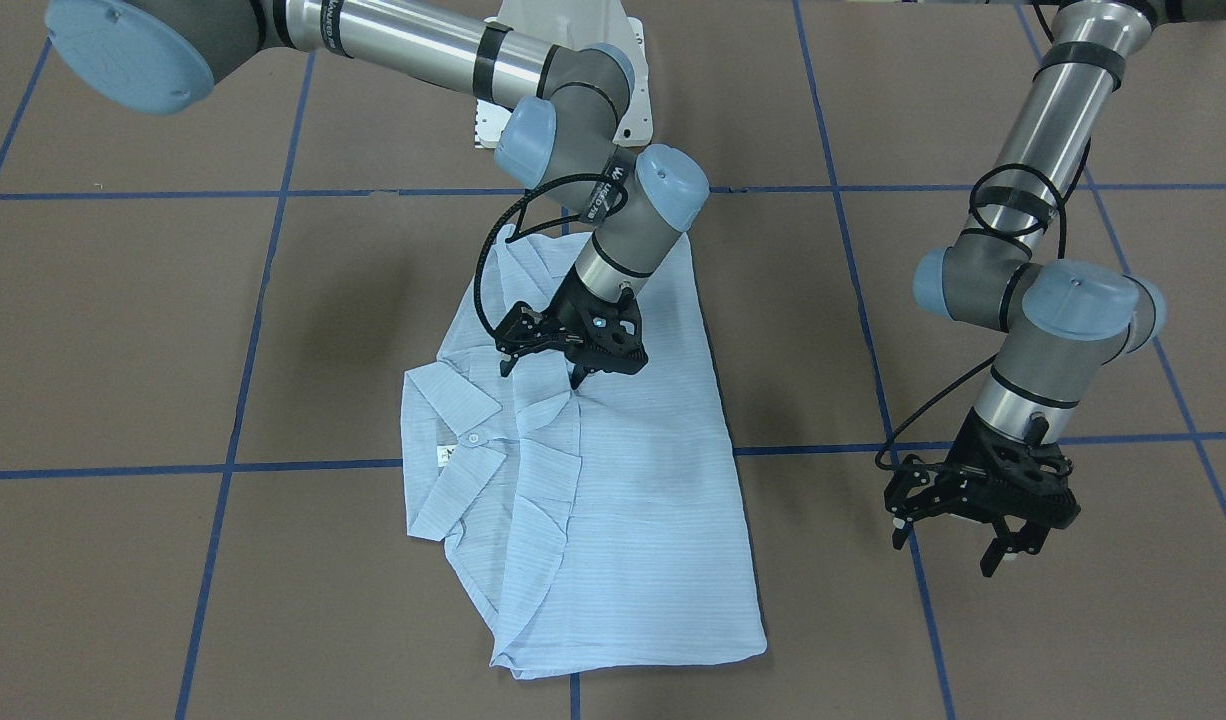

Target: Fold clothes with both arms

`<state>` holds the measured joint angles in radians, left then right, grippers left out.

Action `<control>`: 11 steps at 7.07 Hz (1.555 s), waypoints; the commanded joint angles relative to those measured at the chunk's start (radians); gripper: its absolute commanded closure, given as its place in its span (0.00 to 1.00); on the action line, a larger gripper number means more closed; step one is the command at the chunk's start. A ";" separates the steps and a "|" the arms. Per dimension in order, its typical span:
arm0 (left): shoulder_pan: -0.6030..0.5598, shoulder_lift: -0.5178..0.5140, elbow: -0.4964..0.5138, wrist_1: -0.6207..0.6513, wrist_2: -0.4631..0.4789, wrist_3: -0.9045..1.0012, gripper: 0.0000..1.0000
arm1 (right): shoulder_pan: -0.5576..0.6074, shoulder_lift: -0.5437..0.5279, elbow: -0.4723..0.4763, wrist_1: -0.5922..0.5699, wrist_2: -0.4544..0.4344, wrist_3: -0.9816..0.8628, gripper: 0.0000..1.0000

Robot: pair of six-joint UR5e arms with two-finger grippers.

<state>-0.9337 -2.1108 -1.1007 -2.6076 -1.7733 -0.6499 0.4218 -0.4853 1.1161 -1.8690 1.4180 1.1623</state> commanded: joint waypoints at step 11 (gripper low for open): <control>0.009 0.046 -0.095 -0.003 -0.011 -0.075 0.00 | 0.190 -0.690 0.763 0.276 0.113 -0.264 0.00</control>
<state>-0.9268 -2.0776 -1.1531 -2.6232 -1.7772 -0.6710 0.6125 -1.0579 1.8214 -1.8139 1.4997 0.8369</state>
